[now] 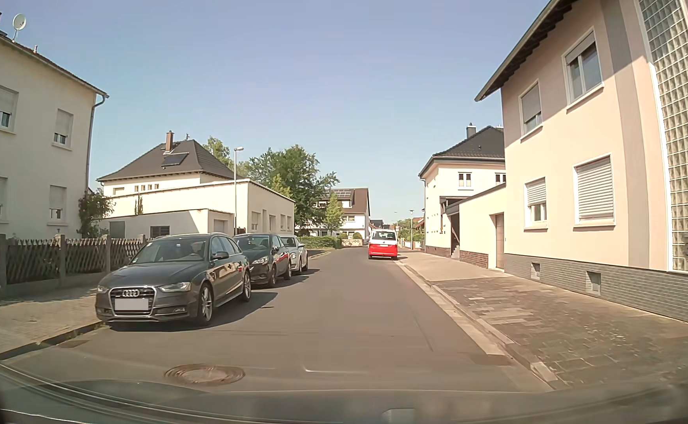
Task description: Follow the waypoints while adhering to traffic rules and regulations
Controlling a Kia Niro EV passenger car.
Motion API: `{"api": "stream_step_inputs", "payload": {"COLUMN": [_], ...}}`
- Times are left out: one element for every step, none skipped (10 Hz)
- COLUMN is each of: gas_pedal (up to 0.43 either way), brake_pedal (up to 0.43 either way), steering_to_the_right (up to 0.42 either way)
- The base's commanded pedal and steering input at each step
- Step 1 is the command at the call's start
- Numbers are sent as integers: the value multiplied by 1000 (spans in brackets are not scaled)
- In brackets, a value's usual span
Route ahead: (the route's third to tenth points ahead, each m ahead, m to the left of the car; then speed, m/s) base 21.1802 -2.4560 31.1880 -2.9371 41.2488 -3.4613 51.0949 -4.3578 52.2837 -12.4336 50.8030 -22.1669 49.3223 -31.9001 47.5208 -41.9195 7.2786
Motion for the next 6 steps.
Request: {"api": "stream_step_inputs", "payload": {"gas_pedal": [0, 0, 0, 0, 0, 0], "brake_pedal": [30, 30, 30, 30, 30, 30], "steering_to_the_right": [-1, -2, -3, -3, -3, -3]}}
